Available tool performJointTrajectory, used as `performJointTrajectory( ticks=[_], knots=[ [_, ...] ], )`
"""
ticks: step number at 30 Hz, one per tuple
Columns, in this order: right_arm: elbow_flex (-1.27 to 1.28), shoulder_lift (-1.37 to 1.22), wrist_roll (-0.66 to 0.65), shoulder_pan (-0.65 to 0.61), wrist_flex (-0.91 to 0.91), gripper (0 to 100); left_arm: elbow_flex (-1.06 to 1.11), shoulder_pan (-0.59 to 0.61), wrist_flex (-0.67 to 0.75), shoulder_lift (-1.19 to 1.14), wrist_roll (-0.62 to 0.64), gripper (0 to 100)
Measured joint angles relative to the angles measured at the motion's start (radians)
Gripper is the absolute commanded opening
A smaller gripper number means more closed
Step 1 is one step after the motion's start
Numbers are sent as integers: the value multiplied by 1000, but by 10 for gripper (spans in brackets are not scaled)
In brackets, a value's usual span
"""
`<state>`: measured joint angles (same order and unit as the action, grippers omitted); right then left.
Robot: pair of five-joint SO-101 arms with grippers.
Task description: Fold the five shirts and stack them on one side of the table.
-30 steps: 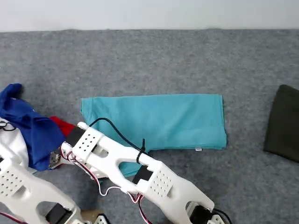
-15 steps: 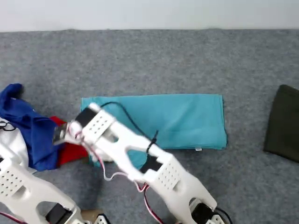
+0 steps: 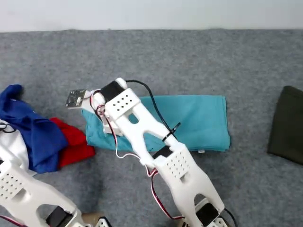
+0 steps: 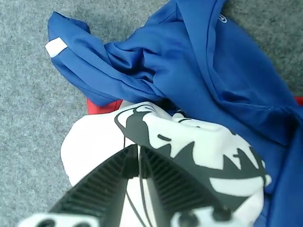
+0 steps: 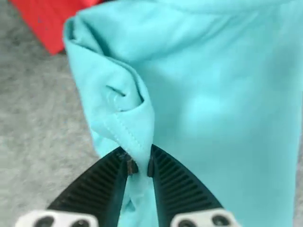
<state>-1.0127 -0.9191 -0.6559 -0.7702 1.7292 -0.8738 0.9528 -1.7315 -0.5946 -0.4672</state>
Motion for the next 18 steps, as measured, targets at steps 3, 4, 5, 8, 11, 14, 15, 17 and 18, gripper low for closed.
performJointTrajectory(
  ticks=[3, 4, 5, 8, 11, 14, 15, 17, 18],
  knots=[
    [-92, -61, -6, 9, 0, 21, 0, 0, 0, 0, 0, 16],
    [-123, -78, -8, 11, 0, 28, 0, 0, 0, 0, 0, 16],
    [-155, -98, -11, 11, 0, 35, 0, 0, 0, 0, 0, 16],
    [-239, -153, -26, 14, 0, 76, 0, 0, 0, 0, 0, 16],
    [-302, -195, -29, 14, 0, 151, 0, 0, 0, 0, 0, 16],
    [-345, -213, -29, 25, 0, 173, 0, 0, 0, 0, 0, 16],
    [-356, -216, -29, 32, 0, 173, 0, 0, 0, 0, 0, 16],
    [-374, -216, -29, 55, 0, 173, 0, 0, 0, 0, 0, 16],
    [-379, -216, -29, 66, 0, 173, 0, 0, 0, 0, 0, 16]
  ],
)
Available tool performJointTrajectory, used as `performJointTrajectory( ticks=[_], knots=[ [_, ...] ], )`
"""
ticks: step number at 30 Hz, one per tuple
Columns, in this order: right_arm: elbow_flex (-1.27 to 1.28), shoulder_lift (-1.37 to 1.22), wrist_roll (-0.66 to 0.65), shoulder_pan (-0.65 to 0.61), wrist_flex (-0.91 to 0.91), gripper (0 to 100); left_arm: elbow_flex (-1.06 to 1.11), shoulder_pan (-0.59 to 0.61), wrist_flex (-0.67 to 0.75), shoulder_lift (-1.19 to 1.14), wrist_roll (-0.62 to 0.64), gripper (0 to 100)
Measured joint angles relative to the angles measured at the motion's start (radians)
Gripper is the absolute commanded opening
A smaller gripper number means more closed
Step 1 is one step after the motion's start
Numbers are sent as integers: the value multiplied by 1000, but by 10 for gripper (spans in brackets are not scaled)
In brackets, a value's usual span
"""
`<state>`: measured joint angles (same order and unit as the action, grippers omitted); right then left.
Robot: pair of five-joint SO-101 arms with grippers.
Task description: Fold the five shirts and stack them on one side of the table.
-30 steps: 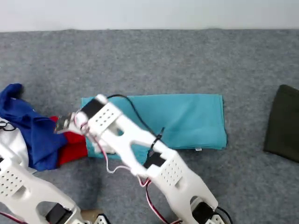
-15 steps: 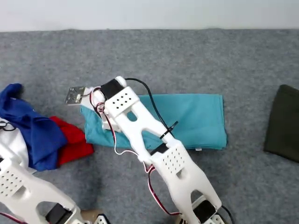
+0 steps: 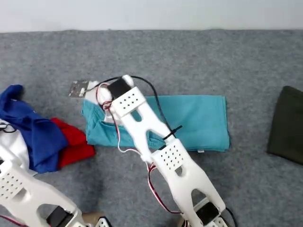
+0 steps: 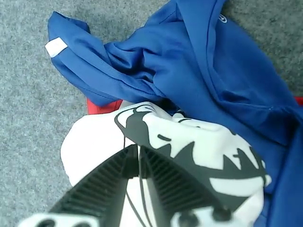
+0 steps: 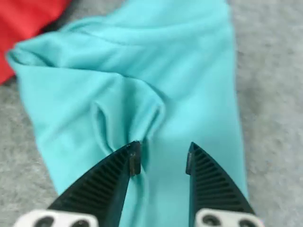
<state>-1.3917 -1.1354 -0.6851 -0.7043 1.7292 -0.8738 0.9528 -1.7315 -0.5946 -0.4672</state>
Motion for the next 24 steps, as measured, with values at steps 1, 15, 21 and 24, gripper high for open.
performJointTrajectory(
  ticks=[1, 15, 21, 24],
  knots=[
    [-6, 0, 0, 12, 0, 171, 0, 0, 0, 0, 0, 16],
    [161, 155, 110, -37, 28, 9, 0, -37, 0, 0, 0, 16],
    [269, 172, 110, -78, -51, 9, 0, -37, 0, 0, 0, 16],
    [272, 144, 83, -34, -147, 9, 0, -37, 0, 0, 0, 16]
  ],
)
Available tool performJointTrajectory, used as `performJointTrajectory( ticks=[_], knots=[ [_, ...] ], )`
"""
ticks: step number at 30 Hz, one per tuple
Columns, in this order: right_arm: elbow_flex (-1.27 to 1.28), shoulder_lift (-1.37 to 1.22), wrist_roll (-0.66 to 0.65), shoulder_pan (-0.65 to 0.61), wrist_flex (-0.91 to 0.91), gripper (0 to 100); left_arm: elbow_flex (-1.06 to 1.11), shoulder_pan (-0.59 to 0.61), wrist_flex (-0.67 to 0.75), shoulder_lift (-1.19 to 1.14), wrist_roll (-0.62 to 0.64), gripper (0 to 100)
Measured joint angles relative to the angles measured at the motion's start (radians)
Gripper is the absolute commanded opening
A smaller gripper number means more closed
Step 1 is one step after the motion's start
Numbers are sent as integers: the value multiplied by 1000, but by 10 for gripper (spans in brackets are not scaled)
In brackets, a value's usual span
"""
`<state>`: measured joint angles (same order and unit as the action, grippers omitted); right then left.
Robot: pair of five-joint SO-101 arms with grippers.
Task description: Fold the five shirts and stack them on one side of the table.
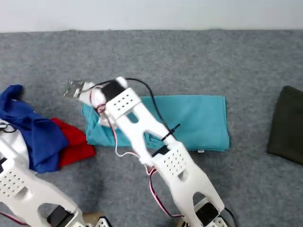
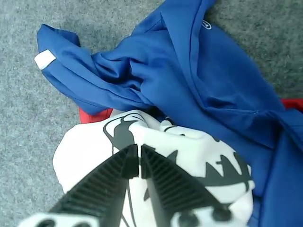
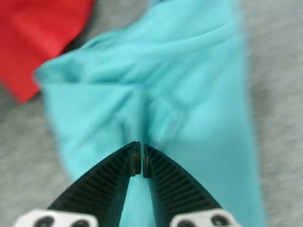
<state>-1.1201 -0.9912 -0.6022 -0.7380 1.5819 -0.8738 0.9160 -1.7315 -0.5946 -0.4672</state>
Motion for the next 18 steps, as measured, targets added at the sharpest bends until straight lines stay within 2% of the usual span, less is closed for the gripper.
performJointTrajectory(
  ticks=[4, 9, 13, 18],
  knots=[
    [2, -34, -11, 61, -91, 11, 0, 0, 0, 0, 0, 16],
    [2, -34, -15, 64, -104, 10, 0, 0, 0, 0, 0, 16],
    [-18, -17, 0, 49, -11, 10, 0, 0, 0, 0, 0, 16],
    [-60, 18, 15, -35, 123, 10, 0, -2, 0, 0, 0, 16]
  ],
)
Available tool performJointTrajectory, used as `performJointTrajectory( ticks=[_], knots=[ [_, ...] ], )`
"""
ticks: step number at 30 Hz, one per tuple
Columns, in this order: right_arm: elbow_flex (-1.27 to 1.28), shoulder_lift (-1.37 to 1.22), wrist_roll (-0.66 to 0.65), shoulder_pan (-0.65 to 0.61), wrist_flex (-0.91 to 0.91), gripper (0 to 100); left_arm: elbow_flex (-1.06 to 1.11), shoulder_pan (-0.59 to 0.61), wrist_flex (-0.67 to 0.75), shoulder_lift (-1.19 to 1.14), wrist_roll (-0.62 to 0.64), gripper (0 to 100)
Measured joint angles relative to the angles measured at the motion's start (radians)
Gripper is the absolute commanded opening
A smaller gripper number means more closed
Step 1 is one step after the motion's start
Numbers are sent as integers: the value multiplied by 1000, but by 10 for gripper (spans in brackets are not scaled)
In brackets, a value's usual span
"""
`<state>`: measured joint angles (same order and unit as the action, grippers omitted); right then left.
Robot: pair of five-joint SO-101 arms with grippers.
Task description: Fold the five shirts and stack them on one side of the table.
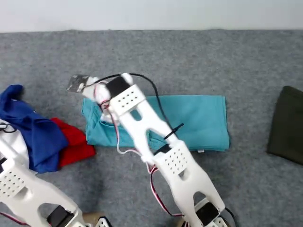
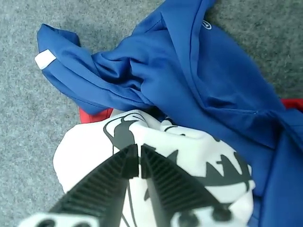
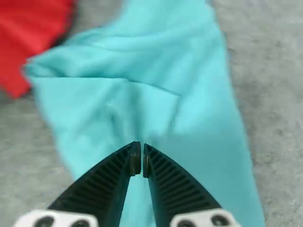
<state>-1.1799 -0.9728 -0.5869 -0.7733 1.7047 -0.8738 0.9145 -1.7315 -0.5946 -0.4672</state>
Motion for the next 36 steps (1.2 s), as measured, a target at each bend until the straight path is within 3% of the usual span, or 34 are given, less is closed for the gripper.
performJointTrajectory(
  ticks=[6, 16, 24, 29, 36],
  knots=[
    [0, -20, 3, -46, 0, 9, 0, -38, 0, 0, 0, 16],
    [0, -114, 3, 87, -199, 9, 0, -49, 0, 0, 0, 16],
    [-195, -114, 3, 106, 11, 9, 0, -49, 0, 31, 0, 16],
    [-227, -80, 77, 213, 49, 11, 0, -52, 0, 146, 0, 16],
    [20, 135, 155, 354, 49, 12, 66, -52, -2, 261, 0, 17]
  ],
)
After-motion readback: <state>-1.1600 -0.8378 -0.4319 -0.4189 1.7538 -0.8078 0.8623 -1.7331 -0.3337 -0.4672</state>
